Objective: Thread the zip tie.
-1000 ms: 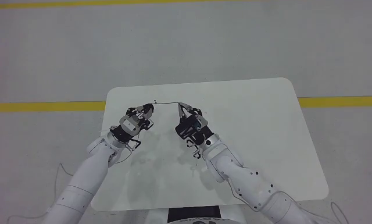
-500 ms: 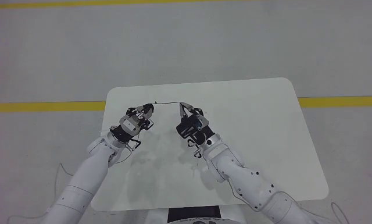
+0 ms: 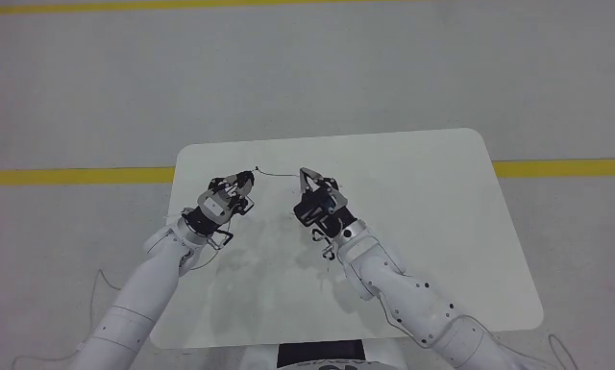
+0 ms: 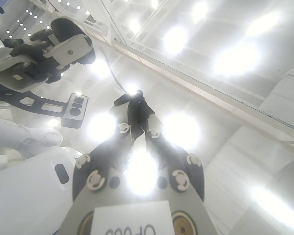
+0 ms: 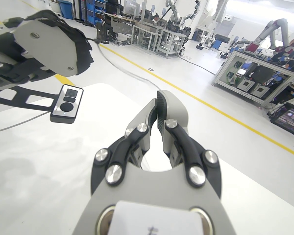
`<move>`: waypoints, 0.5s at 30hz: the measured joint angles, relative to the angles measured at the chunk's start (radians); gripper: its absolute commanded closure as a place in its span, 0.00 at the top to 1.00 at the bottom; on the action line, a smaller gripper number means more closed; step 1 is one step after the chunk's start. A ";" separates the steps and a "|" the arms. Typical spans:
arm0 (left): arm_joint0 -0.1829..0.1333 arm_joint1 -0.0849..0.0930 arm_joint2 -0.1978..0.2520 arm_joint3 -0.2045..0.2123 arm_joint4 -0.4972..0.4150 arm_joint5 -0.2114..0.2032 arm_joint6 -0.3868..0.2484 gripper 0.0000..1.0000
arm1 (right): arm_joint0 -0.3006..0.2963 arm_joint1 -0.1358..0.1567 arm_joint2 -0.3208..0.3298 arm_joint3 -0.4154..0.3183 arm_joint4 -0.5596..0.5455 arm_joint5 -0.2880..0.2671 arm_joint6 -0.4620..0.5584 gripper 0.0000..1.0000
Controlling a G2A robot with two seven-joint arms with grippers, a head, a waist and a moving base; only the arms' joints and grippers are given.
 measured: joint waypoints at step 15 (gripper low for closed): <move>0.000 0.000 0.000 0.000 0.000 0.000 0.000 0.00 | -0.011 0.006 0.018 -0.005 0.000 0.002 -0.002 0.00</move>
